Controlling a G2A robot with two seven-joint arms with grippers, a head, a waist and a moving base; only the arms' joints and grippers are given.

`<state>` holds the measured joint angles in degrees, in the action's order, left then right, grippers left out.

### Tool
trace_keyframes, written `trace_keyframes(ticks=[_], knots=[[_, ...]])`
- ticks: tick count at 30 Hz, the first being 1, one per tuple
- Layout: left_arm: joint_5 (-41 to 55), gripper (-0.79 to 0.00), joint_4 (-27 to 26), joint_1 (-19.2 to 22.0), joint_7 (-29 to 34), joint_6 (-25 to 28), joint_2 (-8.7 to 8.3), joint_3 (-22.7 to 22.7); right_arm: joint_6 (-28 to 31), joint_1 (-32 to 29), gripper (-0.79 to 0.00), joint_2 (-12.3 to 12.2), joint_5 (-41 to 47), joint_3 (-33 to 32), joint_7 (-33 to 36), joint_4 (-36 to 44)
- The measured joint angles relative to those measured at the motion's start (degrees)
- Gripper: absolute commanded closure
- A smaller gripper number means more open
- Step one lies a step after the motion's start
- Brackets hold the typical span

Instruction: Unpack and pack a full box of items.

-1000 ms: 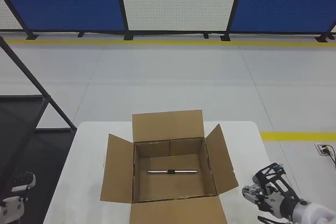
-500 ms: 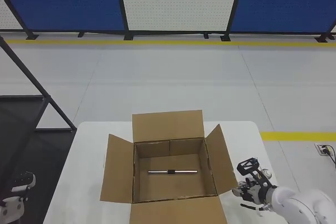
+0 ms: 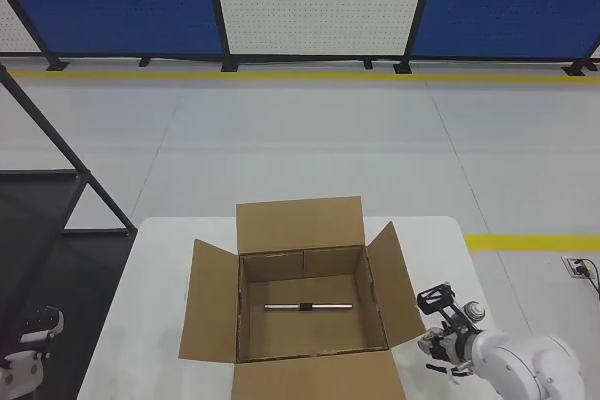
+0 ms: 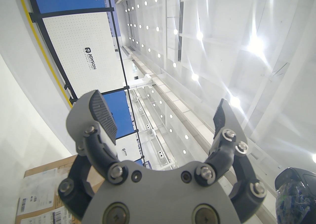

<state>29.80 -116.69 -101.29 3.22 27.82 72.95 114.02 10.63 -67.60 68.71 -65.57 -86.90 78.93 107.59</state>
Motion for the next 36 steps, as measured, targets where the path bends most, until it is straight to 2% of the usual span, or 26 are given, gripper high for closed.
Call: trace_keyframes(ticks=[10,12,14,17,22,26,36], knots=[[0.00,-0.785,0.00,0.00,0.00,0.00,0.00,0.00,-2.63,1.43,0.000,-0.31,-2.29,1.72,0.77,-1.95],[0.00,-0.785,0.00,0.00,0.00,0.00,0.00,0.00,-2.72,1.66,-0.228,-0.39,-2.29,1.84,0.84,-2.33],[0.00,-0.785,0.00,0.00,0.00,0.00,0.00,0.00,-2.84,1.86,-0.209,-0.45,-2.27,2.01,0.98,-2.61],[0.00,-0.785,0.00,0.00,0.00,0.00,0.00,0.00,-2.96,2.22,-0.262,-0.53,-2.05,2.31,1.08,-3.24],[0.00,-0.785,0.00,0.00,0.00,0.00,0.00,0.00,-3.00,2.75,-0.268,-0.69,-1.60,2.76,1.22,-4.07],[0.00,-0.785,0.00,0.00,0.00,0.00,0.00,0.00,-3.08,2.85,-0.317,-0.83,-1.21,2.82,1.13,-4.33],[0.00,-0.785,0.00,0.00,0.00,0.00,0.00,0.00,-3.32,2.53,-0.372,-1.22,-0.65,2.99,0.72,-4.40]])
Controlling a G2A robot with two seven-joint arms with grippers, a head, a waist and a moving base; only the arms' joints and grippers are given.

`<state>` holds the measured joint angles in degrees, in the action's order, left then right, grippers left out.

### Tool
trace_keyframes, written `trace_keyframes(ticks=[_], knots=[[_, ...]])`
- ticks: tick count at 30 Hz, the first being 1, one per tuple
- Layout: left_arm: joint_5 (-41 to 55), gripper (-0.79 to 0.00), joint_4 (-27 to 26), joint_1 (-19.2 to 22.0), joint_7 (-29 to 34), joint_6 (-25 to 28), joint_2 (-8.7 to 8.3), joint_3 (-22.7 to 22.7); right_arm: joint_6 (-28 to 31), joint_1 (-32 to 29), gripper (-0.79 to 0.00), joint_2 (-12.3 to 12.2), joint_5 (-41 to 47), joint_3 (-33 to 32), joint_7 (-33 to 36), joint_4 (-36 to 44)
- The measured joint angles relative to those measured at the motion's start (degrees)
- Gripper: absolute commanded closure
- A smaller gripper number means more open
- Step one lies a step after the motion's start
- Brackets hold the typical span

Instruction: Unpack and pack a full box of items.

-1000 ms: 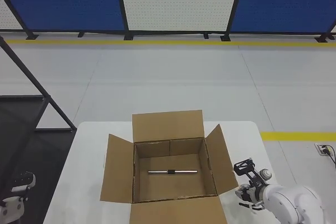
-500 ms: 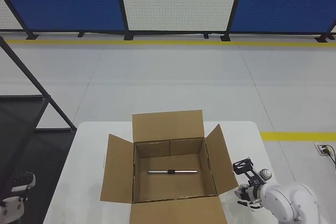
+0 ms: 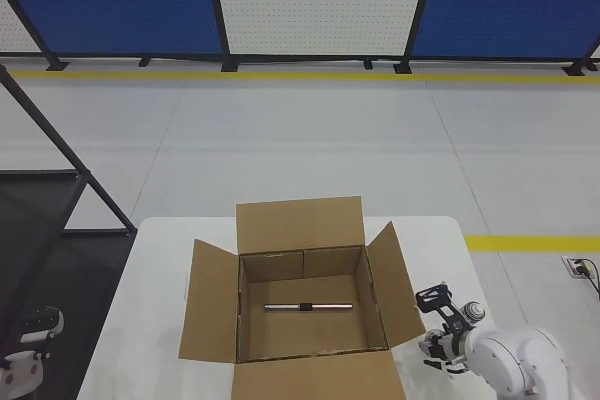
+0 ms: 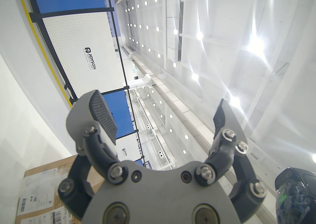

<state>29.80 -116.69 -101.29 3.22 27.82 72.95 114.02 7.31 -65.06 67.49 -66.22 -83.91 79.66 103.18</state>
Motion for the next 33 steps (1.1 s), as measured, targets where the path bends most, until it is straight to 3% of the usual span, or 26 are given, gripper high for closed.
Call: trace_keyframes(ticks=[3,4,7,10,11,21,33], knots=[[0.00,-0.785,0.00,0.00,0.00,0.00,0.00,0.00,0.01,-0.01,-0.413,-0.11,0.18,0.20,-0.17,-0.21],[0.00,-0.785,0.00,0.00,0.00,0.00,0.00,0.00,0.03,0.02,-0.496,-0.14,0.23,0.26,-0.20,-0.30],[0.00,-0.785,0.00,0.00,0.00,0.00,0.00,0.00,-0.06,0.16,-0.650,-0.23,0.53,0.39,-0.36,-0.52],[0.00,-0.785,0.00,0.00,0.00,0.00,0.00,0.00,-0.14,0.19,-0.705,-0.34,0.71,0.47,-0.53,-0.60],[0.00,-0.785,0.00,0.00,0.00,0.00,0.00,0.00,-0.18,0.19,-0.785,-0.37,0.77,0.47,-0.57,-0.61],[0.00,-0.785,0.00,0.00,0.00,0.00,0.00,0.00,-1.88,-2.18,-0.785,-0.92,1.16,-1.99,-2.45,3.46],[0.00,-0.785,0.00,0.00,0.00,0.00,0.00,0.00,-2.08,-13.03,-0.785,-1.74,10.82,-16.85,-14.08,24.44]])
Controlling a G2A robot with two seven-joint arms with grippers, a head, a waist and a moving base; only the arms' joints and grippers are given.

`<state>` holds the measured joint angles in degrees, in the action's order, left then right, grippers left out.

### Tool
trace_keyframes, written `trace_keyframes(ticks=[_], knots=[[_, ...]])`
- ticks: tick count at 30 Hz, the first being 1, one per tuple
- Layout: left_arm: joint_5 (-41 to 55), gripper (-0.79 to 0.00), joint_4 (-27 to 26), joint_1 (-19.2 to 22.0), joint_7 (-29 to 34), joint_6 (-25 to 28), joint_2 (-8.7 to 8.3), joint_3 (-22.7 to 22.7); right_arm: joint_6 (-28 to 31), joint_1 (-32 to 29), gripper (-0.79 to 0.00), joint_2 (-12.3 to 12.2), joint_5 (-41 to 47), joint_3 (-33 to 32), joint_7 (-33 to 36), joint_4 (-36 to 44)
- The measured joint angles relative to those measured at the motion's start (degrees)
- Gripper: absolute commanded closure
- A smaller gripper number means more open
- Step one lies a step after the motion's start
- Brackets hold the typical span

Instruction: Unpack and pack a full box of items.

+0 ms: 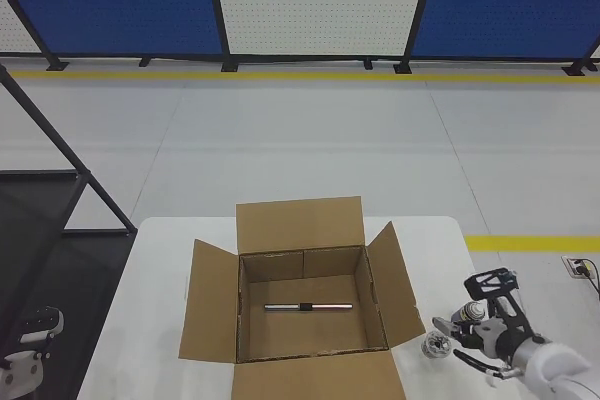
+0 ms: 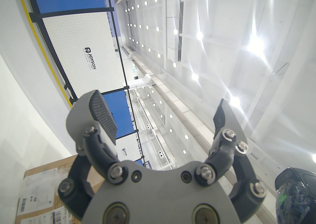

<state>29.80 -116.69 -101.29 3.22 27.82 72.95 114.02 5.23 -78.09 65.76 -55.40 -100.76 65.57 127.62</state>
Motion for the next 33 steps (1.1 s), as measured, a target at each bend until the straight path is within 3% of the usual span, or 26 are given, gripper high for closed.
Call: trace_keyframes(ticks=[6,12,18,25,30,33], knots=[[0.00,-0.785,0.00,0.00,0.00,0.00,0.00,0.00,7.63,-0.41,-0.785,-0.50,9.24,-5.61,-5.69,7.13],[0.00,-0.785,0.00,0.00,0.00,0.00,0.00,0.00,20.28,10.05,-0.785,-1.80,16.59,1.09,-3.07,7.01],[0.00,-0.785,0.00,0.00,0.00,0.00,0.00,0.00,19.48,27.73,-0.785,-1.98,17.29,18.43,4.74,0.44],[0.00,-0.785,0.00,0.00,0.00,0.00,0.00,0.00,15.94,48.71,-0.785,1.10,16.83,41.72,5.32,-16.56],[0.00,-0.785,0.00,0.00,0.00,0.00,0.00,0.00,13.75,58.61,-0.785,4.08,16.96,54.11,6.69,-28.18],[0.00,-0.785,0.00,0.00,0.00,0.00,0.00,0.00,13.98,59.60,-0.785,4.33,18.71,55.48,7.51,-29.89]])
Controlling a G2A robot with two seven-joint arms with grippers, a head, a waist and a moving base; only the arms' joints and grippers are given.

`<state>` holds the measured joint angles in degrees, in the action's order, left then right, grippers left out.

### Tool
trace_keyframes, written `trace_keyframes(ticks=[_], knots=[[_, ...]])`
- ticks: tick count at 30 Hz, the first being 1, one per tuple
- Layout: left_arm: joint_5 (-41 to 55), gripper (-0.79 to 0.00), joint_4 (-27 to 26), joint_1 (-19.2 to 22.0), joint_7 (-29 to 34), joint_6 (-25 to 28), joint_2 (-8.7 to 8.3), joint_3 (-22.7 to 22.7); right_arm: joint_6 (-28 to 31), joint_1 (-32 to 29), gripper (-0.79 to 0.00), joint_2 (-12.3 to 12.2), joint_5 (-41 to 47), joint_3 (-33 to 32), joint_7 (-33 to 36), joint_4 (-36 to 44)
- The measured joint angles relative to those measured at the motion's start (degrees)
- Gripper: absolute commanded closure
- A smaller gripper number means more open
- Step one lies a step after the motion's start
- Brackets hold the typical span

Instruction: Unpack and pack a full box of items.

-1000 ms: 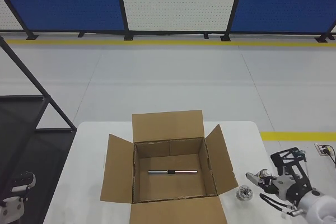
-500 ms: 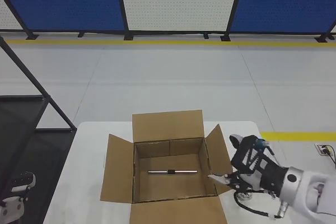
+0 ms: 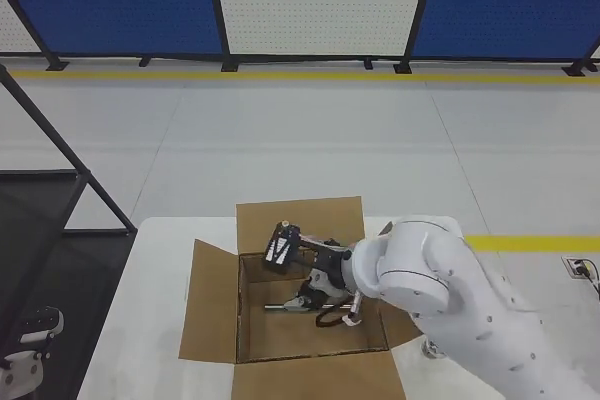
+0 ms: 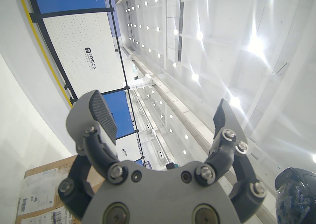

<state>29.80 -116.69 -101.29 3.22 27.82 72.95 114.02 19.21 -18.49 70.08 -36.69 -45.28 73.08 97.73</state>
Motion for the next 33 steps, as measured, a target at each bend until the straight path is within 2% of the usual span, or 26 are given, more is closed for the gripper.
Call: trace_keyframes(ticks=[11,14,20,25,29,33], knots=[[0.00,-0.785,0.00,0.00,0.00,0.00,0.00,0.00,0.17,-0.34,-0.785,0.01,0.07,-0.01,-0.34,0.45],[0.00,-0.785,0.00,0.00,0.00,0.00,0.00,0.00,4.38,-0.20,-0.785,0.68,0.82,2.54,-3.82,-3.05],[0.00,-0.785,0.00,0.00,0.00,0.00,0.00,0.00,9.09,6.19,-0.785,3.82,-1.67,11.05,-3.32,-12.83],[0.00,-0.785,0.00,0.00,0.00,0.00,0.00,0.00,13.38,10.30,-0.785,6.78,-3.05,16.77,-5.50,-21.14],[0.00,-0.785,0.00,0.00,0.00,0.00,0.00,0.00,15.94,12.06,-0.785,8.89,-5.05,20.71,-5.63,-26.33],[0.00,-0.785,0.00,0.00,0.00,0.00,0.00,0.00,15.68,12.76,-0.785,11.41,-6.44,24.42,-5.64,-32.34]])
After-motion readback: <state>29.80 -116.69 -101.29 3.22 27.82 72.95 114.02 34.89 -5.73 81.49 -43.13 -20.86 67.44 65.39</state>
